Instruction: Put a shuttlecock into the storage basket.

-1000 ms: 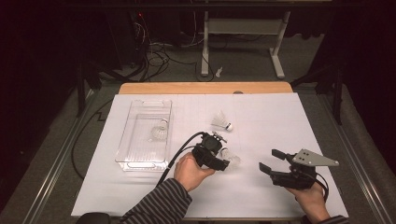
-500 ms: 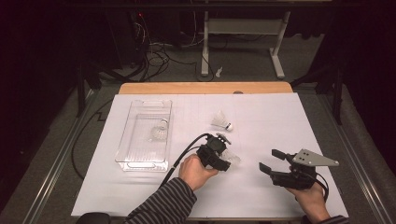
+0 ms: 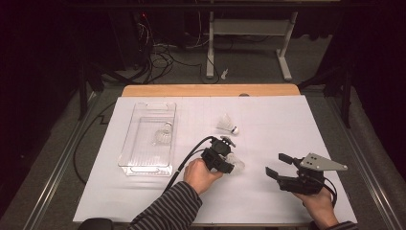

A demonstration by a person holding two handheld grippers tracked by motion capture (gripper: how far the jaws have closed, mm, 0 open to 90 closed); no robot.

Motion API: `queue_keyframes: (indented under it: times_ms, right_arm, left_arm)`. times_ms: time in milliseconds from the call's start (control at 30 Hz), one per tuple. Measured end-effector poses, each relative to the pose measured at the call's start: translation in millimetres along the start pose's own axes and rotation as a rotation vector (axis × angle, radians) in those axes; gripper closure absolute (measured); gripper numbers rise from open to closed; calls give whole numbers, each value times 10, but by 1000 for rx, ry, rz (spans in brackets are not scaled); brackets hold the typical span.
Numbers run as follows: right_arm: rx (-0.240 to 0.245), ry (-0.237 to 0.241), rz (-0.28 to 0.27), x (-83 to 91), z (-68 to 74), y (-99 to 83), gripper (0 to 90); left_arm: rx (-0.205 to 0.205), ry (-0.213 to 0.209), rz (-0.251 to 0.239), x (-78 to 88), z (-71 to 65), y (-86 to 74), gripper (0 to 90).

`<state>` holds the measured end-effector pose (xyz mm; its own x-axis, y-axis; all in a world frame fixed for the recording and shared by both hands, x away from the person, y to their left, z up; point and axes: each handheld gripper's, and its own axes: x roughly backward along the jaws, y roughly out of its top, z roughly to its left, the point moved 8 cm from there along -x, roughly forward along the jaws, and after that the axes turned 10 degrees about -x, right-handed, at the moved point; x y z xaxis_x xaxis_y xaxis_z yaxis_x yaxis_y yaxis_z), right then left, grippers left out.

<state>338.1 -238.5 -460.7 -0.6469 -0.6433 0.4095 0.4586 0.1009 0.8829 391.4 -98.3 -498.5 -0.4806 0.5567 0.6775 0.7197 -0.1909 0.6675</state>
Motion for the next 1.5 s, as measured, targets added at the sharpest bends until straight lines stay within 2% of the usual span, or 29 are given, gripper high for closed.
queue_keyframes:
  times_ms: [333,667,867,1167,1500]
  right_arm:
    - [-2,1,1,3,2,-1,278]
    - [-2,1,2,1,4,-3,278]
    - [-3,3,4,-1,6,-4,277]
    - [-1,3,4,-1,7,-5,278]
    - [0,2,5,-3,7,-6,277]
  left_arm:
    - [4,11,14,-6,41,-14,704]
    - [-5,36,6,19,127,15,805]
    - [-15,35,4,31,143,18,880]
    - [-43,11,2,68,124,11,894]
    - [-51,-22,3,197,104,28,894]
